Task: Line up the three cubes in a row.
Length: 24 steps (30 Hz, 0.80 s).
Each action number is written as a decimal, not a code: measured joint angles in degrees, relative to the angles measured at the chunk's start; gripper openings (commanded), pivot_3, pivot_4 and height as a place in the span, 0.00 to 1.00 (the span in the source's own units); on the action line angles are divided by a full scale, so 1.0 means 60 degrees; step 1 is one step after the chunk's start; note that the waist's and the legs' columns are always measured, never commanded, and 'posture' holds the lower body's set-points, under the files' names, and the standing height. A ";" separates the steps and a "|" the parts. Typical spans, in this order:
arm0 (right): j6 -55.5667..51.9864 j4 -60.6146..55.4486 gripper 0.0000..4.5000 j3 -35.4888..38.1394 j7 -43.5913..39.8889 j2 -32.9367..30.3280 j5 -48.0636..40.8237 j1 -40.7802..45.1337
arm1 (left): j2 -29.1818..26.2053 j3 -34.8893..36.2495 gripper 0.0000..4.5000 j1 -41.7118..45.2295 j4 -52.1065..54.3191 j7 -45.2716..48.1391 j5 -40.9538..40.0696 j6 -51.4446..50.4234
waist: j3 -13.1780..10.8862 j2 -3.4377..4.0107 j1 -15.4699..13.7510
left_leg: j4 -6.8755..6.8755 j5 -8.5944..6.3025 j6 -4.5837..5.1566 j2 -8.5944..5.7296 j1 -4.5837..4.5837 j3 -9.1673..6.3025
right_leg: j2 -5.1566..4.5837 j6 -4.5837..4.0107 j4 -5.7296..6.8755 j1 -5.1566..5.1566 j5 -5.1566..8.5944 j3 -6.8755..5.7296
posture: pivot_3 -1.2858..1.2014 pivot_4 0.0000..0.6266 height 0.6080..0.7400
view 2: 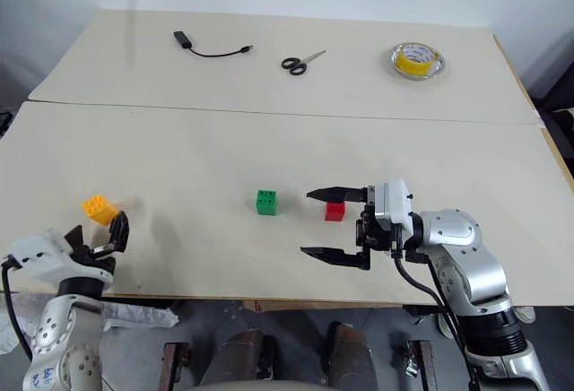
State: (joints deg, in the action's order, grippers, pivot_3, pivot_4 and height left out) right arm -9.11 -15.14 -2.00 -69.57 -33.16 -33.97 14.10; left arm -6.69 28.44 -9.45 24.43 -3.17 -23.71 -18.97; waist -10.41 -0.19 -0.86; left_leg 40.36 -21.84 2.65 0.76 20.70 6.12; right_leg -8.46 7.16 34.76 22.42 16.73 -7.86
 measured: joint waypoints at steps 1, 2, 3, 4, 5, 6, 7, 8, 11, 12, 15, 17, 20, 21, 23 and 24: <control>-0.0011 0.0000 1.00 0.0000 0.0000 0.0000 -0.0001 0.0000 | -0.0001 -0.0064 1.00 0.0056 0.0000 -0.0131 0.0114 -0.0023 | 0.0000 0.0000 0.0000 | 0.0000 0.0000 0.0000 -0.0001 -0.0001 0.0002 | 0.0000 0.0000 -0.0001 0.0000 0.0000 -0.0001 | 0.52 0.24 1.00; -0.0035 0.0000 1.00 0.0000 0.0000 0.0000 -0.0001 -0.0001 | -0.0012 -0.0135 1.00 0.0074 -0.0001 -0.0218 0.0253 -0.0057 | 0.0000 0.0000 0.0000 | 0.0000 -0.0001 0.0000 -0.0002 0.0000 0.0003 | -0.0001 0.0000 -0.0002 0.0001 0.0000 -0.0001 | 0.52 0.24 1.00; -0.0065 0.0001 1.00 0.0000 0.0001 0.0000 -0.0001 -0.0001 | -0.0028 -0.0233 1.00 0.0078 -0.0001 -0.0290 0.0372 -0.0084 | 0.0000 -0.0001 0.0000 | -0.0001 -0.0001 0.0001 -0.0002 0.0000 0.0004 | -0.0001 0.0000 -0.0004 0.0002 0.0000 -0.0002 | 0.52 0.24 1.00; -0.0102 0.0001 1.00 0.0000 0.0002 0.0000 -0.0001 -0.0001 | -0.0051 -0.0327 1.00 0.0096 -0.0002 -0.0337 0.0485 -0.0124 | 0.0000 -0.0001 0.0000 | -0.0001 -0.0001 0.0001 -0.0002 0.0000 0.0003 | -0.0001 0.0000 -0.0004 0.0002 0.0000 -0.0004 | 0.52 0.24 1.00; -0.0146 0.0001 1.00 0.0001 0.0005 0.0000 -0.0002 -0.0001 | -0.0091 -0.0393 1.00 0.0135 -0.0016 -0.0370 0.0587 -0.0169 | 0.0000 -0.0001 -0.0001 | -0.0001 -0.0001 0.0001 -0.0002 0.0001 0.0003 | -0.0001 0.0000 -0.0005 0.0002 0.0000 -0.0005 | 0.52 0.24 1.00; -0.0163 0.0001 1.00 0.0001 0.0010 0.0000 -0.0003 -0.0002 | -0.0139 -0.0424 0.96 0.0221 -0.0067 -0.0404 0.0666 -0.0191 | 0.0000 0.0000 -0.0001 | -0.0001 -0.0001 0.0001 -0.0002 0.0001 0.0004 | -0.0001 0.0000 -0.0004 0.0002 0.0000 -0.0006 | 0.52 0.24 1.00; -0.0170 0.0001 1.00 0.0000 0.0013 0.0001 -0.0003 -0.0002 | -0.0165 -0.0424 0.91 0.0343 -0.0105 -0.0450 0.0722 -0.0229 | 0.0000 -0.0001 -0.0003 | -0.0001 -0.0001 0.0001 -0.0002 0.0000 0.0005 | -0.0001 0.0000 -0.0003 0.0002 0.0000 -0.0006 | 0.52 0.24 1.00; -0.0180 0.0000 1.00 0.0000 0.0022 0.0001 -0.0005 0.0000 | -0.0192 -0.0425 0.86 0.0459 -0.0117 -0.0502 0.0794 -0.0309 | 0.0000 0.0000 -0.0022 | 0.0000 -0.0001 0.0001 -0.0001 -0.0001 0.0005 | -0.0001 0.0000 -0.0002 0.0001 0.0000 -0.0006 | 0.52 0.24 1.00; -0.0216 0.0000 1.00 0.0001 0.0062 0.0005 -0.0004 0.0000 | -0.0209 -0.0450 0.66 0.0543 -0.0150 -0.0508 0.0886 -0.0355 | 0.0000 0.0000 -0.0033 | -0.0001 -0.0001 0.0001 -0.0002 -0.0001 0.0005 | -0.0003 0.0000 -0.0004 0.0002 0.0000 -0.0005 | 0.52 0.24 1.00; -0.0224 0.0000 1.00 0.0001 0.0082 0.0018 -0.0003 0.0001 | -0.0209 -0.0454 0.59 0.0550 -0.0165 -0.0489 0.0919 -0.0348 | 0.0000 0.0000 -0.0035 | -0.0001 -0.0001 0.0000 -0.0002 0.0000 0.0005 | -0.0002 0.0000 -0.0004 0.0003 0.0000 -0.0005 | 0.52 0.24 1.00; -0.0240 0.0000 1.00 0.0001 0.0132 0.0046 -0.0002 -0.0001 | -0.0232 -0.0454 0.38 0.0561 -0.0293 -0.0396 0.0983 -0.0294 | 0.0000 0.0000 -0.0052 | -0.0001 -0.0001 0.0000 -0.0002 0.0000 0.0006 | -0.0002 0.0000 -0.0004 0.0003 0.0000 -0.0009 | 0.52 0.24 1.00; -0.0257 0.0000 1.00 0.0000 0.0196 0.0055 -0.0001 -0.0006 | -0.0483 -0.0451 0.32 0.0551 -0.0462 -0.0057 0.0973 -0.0179 | 0.0000 0.0000 -0.0073 | -0.0001 -0.0001 0.0000 -0.0002 -0.0001 0.0006 | -0.0002 0.0000 -0.0002 0.0003 0.0000 -0.0012 | 0.52 0.24 1.00; -0.0356 -0.0003 1.00 0.0001 0.0278 0.0056 -0.0002 -0.0036 | -0.1331 -0.0363 0.32 0.0455 -0.1100 0.1692 0.0399 0.0452 | 0.0000 0.0000 -0.0061 | -0.0001 -0.0001 0.0000 0.0001 0.0000 0.0014 | -0.0001 -0.0003 0.0002 0.0013 0.0002 -0.0029 | 0.52 0.24 1.00; -0.0368 -0.0004 1.00 0.0002 0.0290 0.0055 -0.0003 -0.0062 | -0.1706 -0.0256 0.32 0.0444 -0.1328 0.2392 0.0078 0.0626 | 0.0000 0.0000 -0.0052 | -0.0001 -0.0001 -0.0002 0.0004 0.0001 0.0016 | 0.0000 -0.0005 0.0001 0.0016 0.0003 -0.0042 | 0.52 0.24 1.00; -0.0383 -0.0005 1.00 0.0024 0.0299 0.0034 -0.0004 -0.0143 | -0.2792 -0.0046 0.32 0.0526 -0.2005 0.4374 -0.0642 0.1019 | -0.0001 0.0002 -0.0045 | -0.0001 -0.0002 -0.0003 0.0007 0.0002 0.0018 | 0.0000 -0.0009 0.0003 0.0020 0.0005 -0.0064 | 0.52 0.24 1.00; -0.0392 -0.0004 1.00 0.0057 0.0297 -0.0028 -0.0003 -0.0189 | -0.3567 -0.0071 0.32 0.0643 -0.2403 0.5550 -0.0846 0.1215 | -0.0003 0.0005 -0.0057 | 0.0000 -0.0001 -0.0004 0.0006 0.0004 0.0015 | 0.0000 -0.0013 0.0007 0.0020 0.0008 -0.0073 | 0.52 0.24 1.00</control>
State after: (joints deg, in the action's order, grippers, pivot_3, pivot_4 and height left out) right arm -11.46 -15.16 -1.66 -67.79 -33.33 -33.99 12.96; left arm -28.09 28.01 -5.59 10.01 30.13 -28.78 -11.67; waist -10.43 -0.16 -1.20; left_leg 40.36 -21.85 2.63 0.80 20.73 6.21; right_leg -8.46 7.08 34.80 22.54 16.77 -8.30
